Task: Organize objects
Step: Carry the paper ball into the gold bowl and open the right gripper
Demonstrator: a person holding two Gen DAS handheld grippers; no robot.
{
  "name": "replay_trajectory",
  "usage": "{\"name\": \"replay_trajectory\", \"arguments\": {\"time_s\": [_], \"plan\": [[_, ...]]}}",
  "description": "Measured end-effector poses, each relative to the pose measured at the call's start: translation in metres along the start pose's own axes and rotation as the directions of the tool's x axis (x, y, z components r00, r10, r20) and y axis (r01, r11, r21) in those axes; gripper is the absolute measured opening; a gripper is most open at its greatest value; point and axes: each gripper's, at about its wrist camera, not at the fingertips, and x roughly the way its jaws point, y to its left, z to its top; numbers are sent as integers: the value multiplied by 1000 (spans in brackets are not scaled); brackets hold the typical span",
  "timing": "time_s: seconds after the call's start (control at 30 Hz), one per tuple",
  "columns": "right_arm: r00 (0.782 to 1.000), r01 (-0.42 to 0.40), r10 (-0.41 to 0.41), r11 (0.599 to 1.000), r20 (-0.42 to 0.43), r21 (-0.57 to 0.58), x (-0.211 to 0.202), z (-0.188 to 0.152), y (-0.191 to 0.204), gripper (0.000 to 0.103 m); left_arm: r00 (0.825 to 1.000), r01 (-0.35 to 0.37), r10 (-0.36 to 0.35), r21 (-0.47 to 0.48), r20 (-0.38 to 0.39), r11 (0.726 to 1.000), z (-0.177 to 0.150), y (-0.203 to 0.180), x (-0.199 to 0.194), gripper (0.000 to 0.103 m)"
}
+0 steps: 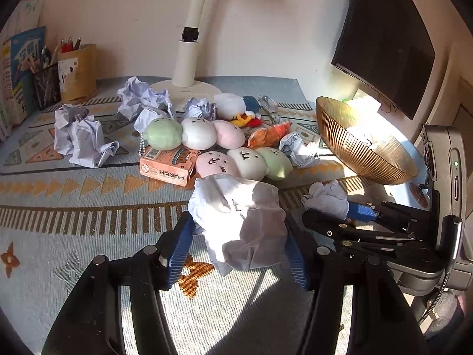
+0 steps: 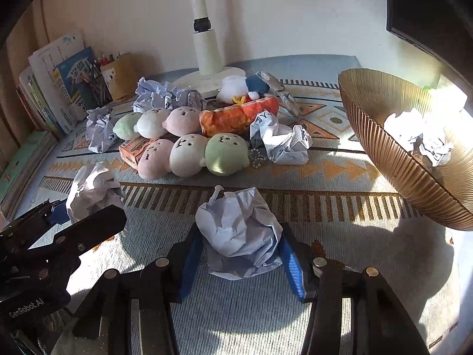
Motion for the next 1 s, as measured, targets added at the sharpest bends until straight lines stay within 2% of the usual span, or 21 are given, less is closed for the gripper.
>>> {"name": "replay_trajectory", "arguments": {"time_s": [0.37,0.43,0.53,0.6,0.7,0.77,0.87,1.0], "plan": [[1000,0,0,1000,13,16,-3,-1,-2,49,1000,-14,14,4,-1,1000,-1,0,2,57],[999,-33,32,999,35,21,-10,-1,-5,49,1000,-25,25,1,-9,1000,0,-1,4,57],[992,-112,106,989,67,100,-33,-4,-28,49,998,-55,56,25,-23,998,3,-8,4,55],[989,-118,100,978,108,170,-59,-2,-53,49,1000,-14,14,10,-9,1000,11,-15,-6,55],[975,-66,12,969,221,238,-111,14,-88,49,995,59,-61,24,75,998,39,-37,-32,55],[959,-1,-83,956,272,294,-140,25,-109,49,988,103,-109,54,110,993,65,-59,-40,55],[943,130,-229,921,240,368,-151,38,-133,49,977,154,-168,111,129,982,99,-96,-33,55],[942,204,-292,891,166,406,-141,42,-156,49,974,198,-210,129,85,972,127,-133,5,55]]}}
